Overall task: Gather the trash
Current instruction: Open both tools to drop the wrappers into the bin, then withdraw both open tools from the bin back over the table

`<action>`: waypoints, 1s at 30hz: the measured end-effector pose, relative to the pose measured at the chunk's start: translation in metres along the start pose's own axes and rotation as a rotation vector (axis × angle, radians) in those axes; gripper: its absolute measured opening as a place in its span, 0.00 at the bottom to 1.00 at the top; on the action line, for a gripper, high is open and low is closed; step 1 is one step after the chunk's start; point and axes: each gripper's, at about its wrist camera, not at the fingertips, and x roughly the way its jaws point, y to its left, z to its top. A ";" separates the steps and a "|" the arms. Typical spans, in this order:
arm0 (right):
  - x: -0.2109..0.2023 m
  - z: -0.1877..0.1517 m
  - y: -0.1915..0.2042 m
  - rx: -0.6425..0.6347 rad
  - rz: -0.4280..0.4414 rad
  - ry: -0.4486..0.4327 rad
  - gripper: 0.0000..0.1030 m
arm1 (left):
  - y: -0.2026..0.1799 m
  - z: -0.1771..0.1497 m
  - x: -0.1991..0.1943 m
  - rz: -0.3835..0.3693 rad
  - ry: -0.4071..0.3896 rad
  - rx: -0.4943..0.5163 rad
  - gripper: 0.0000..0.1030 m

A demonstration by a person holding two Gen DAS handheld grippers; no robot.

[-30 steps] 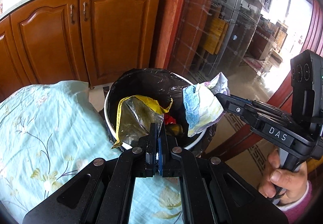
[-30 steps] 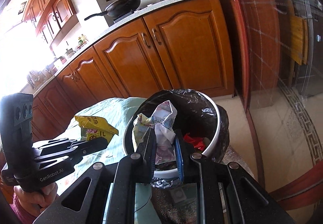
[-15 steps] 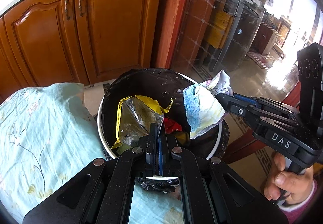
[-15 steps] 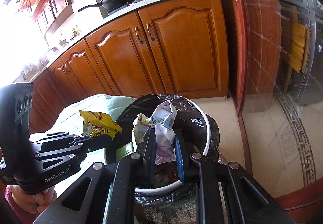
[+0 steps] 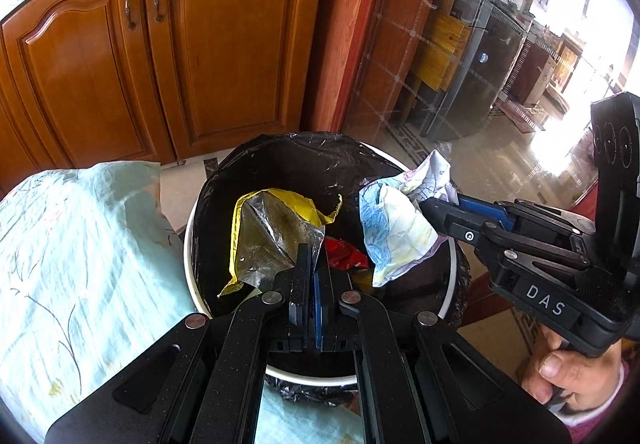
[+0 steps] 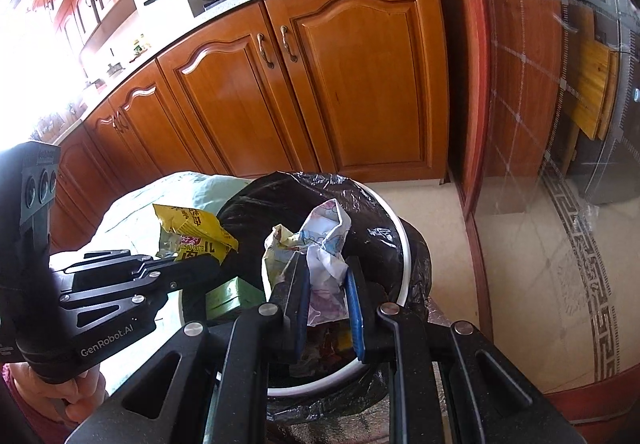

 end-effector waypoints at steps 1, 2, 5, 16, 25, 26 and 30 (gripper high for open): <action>0.002 0.000 0.000 -0.004 -0.004 0.006 0.17 | 0.000 0.000 0.002 0.000 0.003 -0.001 0.01; 0.003 -0.001 -0.001 -0.006 -0.006 0.010 0.17 | 0.000 0.001 0.003 0.002 0.006 -0.002 0.01; 0.008 -0.001 -0.001 -0.014 -0.012 0.024 0.17 | 0.001 0.001 0.007 0.006 0.017 -0.004 0.01; 0.021 0.000 -0.002 -0.024 -0.021 0.055 0.17 | 0.002 0.001 0.015 0.012 0.040 -0.013 0.01; 0.027 0.000 -0.003 -0.013 -0.019 0.072 0.21 | 0.005 0.002 0.015 0.017 0.048 -0.029 0.11; 0.027 0.000 -0.003 -0.011 -0.017 0.072 0.24 | 0.005 0.002 0.014 0.018 0.046 -0.030 0.17; 0.022 0.001 -0.004 -0.001 -0.009 0.052 0.38 | 0.004 0.001 0.005 0.025 0.020 -0.030 0.34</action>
